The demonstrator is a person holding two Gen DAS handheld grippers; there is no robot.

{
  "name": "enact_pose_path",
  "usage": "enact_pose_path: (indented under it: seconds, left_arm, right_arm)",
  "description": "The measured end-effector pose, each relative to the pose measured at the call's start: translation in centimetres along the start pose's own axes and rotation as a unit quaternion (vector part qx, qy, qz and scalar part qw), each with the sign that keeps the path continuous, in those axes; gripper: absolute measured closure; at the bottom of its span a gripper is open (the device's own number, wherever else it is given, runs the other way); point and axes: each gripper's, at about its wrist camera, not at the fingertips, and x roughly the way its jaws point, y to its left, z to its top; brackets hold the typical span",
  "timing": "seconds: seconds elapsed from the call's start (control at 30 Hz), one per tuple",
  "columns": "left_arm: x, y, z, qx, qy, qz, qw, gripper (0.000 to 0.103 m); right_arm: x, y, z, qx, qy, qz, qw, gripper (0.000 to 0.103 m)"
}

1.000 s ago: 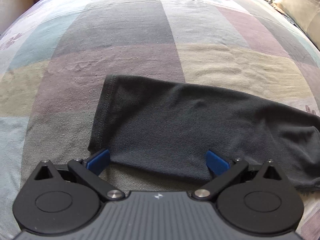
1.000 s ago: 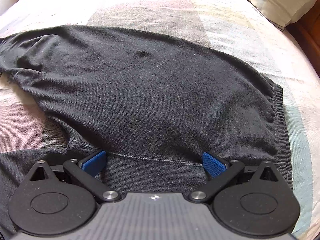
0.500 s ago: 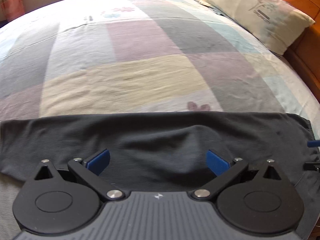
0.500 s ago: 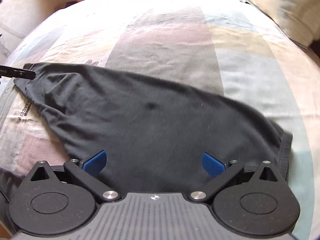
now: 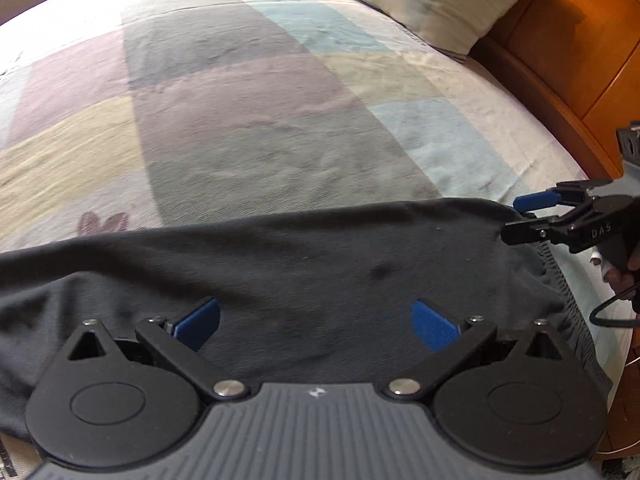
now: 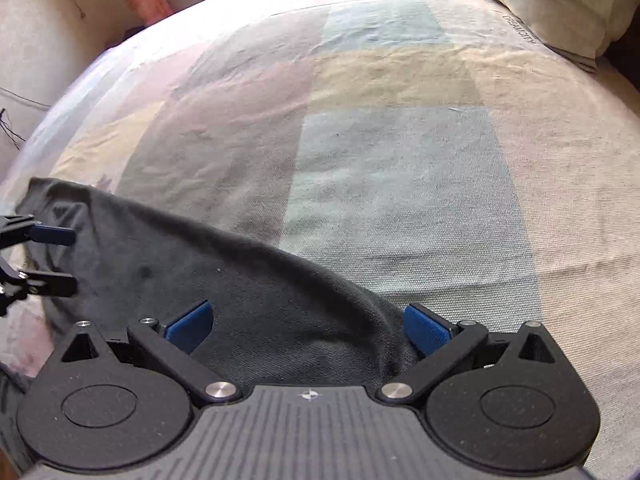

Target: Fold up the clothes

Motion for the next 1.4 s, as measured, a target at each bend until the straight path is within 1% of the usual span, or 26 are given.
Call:
enact_pose_path:
  seconds: [0.07, 0.1, 0.13, 0.17, 0.23, 0.33, 0.43, 0.53, 0.63, 0.73, 0.83, 0.9, 1.03, 1.17, 1.27, 1.4]
  left_arm:
    - [0.9, -1.0, 0.5, 0.005, 0.006, -0.01, 0.9999, 0.001]
    - [1.3, -1.6, 0.7, 0.007, 0.01, -0.015, 0.9998, 0.001]
    - [2.0, -1.8, 0.8, 0.004, 0.018, -0.018, 0.9997, 0.001]
    - [2.6, -2.1, 0.8, 0.001, 0.026, -0.021, 0.9994, 0.001]
    - [3.7, -1.7, 0.8, -0.034, 0.042, -0.024, 0.9982, 0.001]
    - [4.0, -1.4, 0.8, -0.037, 0.048, -0.005, 0.9982, 0.001]
    - [3.8, -1.4, 0.9, -0.029, 0.057, -0.006, 0.9979, 0.001]
    - [3.4, -2.0, 0.9, -0.012, 0.069, -0.008, 0.9975, 0.001]
    - [3.3, -2.8, 0.5, 0.011, 0.08, -0.017, 0.9966, 0.001]
    - [3.1, -3.8, -0.1, 0.04, 0.087, -0.03, 0.995, 0.001]
    - [3.0, -4.0, -0.6, 0.059, 0.092, -0.037, 0.9933, 0.001]
    - [2.9, -3.8, -1.0, 0.06, 0.096, -0.037, 0.9929, 0.001]
    - [2.9, -3.4, -1.5, 0.052, 0.102, -0.036, 0.9927, 0.001]
    - [3.1, -3.4, -1.2, 0.049, 0.101, -0.035, 0.9931, 0.001]
    - [3.3, -3.5, -1.0, 0.047, 0.1, -0.034, 0.9933, 0.001]
    - [3.4, -3.6, -0.7, 0.047, 0.099, -0.033, 0.9934, 0.001]
  right_arm:
    - [-0.4, -0.1, -0.1, 0.0, 0.007, 0.05, 0.999, 0.0]
    - [-0.2, 0.0, -0.3, -0.003, 0.015, 0.065, 0.998, 0.0]
    - [0.2, 0.0, -0.6, -0.005, 0.023, 0.072, 0.997, 0.0]
    - [0.6, -0.2, -0.9, -0.006, 0.027, 0.072, 0.997, 0.0]
    - [1.3, -0.7, -1.5, -0.008, 0.027, 0.069, 0.997, 0.0]
    - [0.6, -1.0, -1.2, -0.013, 0.032, 0.07, 0.997, 0.0]
    - [-1.2, -1.4, -0.6, -0.037, 0.022, 0.074, 0.996, 0.0]
    - [-1.9, -2.5, 0.4, -0.052, 0.03, 0.082, 0.995, 0.0]
    - [-1.4, -4.6, 1.6, -0.035, 0.053, 0.101, 0.993, 0.0]
    - [-0.2, -6.4, 2.7, -0.01, 0.08, 0.131, 0.988, 0.0]
    - [1.5, -7.7, 3.5, 0.004, 0.136, 0.175, 0.975, 0.0]
    - [2.4, -8.4, 4.0, 0.007, 0.168, 0.201, 0.965, 0.0]
    - [4.1, -9.6, 5.2, 0.023, 0.223, 0.26, 0.939, 0.0]
    - [6.4, -10.3, 6.7, 0.062, 0.241, 0.312, 0.917, 0.0]
    - [7.6, -9.9, 7.8, 0.06, 0.259, 0.331, 0.905, 0.0]
    - [7.3, -10.7, 7.1, 0.073, 0.286, 0.345, 0.891, 0.0]
